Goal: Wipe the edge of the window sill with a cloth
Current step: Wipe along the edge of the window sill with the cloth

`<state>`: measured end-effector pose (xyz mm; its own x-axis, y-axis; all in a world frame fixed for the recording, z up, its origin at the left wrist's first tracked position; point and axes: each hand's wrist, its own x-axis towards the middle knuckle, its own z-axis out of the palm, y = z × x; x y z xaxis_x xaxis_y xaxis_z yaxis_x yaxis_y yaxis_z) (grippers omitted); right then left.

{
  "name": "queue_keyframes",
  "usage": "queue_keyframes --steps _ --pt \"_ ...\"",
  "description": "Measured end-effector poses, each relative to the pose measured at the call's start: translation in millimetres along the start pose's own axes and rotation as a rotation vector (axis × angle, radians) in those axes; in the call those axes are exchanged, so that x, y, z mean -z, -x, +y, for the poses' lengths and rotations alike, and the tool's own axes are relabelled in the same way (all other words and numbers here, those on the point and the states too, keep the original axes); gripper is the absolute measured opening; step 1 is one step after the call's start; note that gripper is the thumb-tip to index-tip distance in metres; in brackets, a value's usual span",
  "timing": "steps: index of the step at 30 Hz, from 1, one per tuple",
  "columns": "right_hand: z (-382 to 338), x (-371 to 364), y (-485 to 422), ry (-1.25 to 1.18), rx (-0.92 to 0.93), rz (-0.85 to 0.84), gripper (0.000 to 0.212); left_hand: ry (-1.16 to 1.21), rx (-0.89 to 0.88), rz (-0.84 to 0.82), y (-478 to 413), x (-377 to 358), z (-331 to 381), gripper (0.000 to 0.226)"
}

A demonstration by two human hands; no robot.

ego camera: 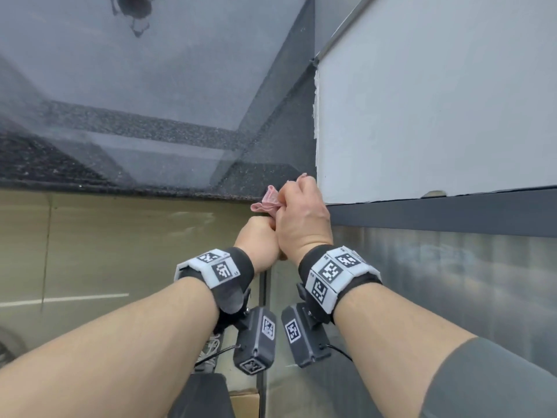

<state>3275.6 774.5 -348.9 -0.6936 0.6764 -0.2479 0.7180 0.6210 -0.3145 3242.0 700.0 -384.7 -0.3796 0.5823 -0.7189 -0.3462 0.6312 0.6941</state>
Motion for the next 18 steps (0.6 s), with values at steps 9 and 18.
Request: queue_keyframes --steps 9,18 --pt "-73.9 -7.6 -66.2 -0.089 -0.139 0.061 0.033 0.790 -0.018 -0.125 -36.5 101.1 36.3 0.025" --pt "-167.0 -12.8 -125.6 -0.130 0.062 0.155 0.022 1.030 -0.053 -0.004 -61.3 203.5 60.1 0.024"
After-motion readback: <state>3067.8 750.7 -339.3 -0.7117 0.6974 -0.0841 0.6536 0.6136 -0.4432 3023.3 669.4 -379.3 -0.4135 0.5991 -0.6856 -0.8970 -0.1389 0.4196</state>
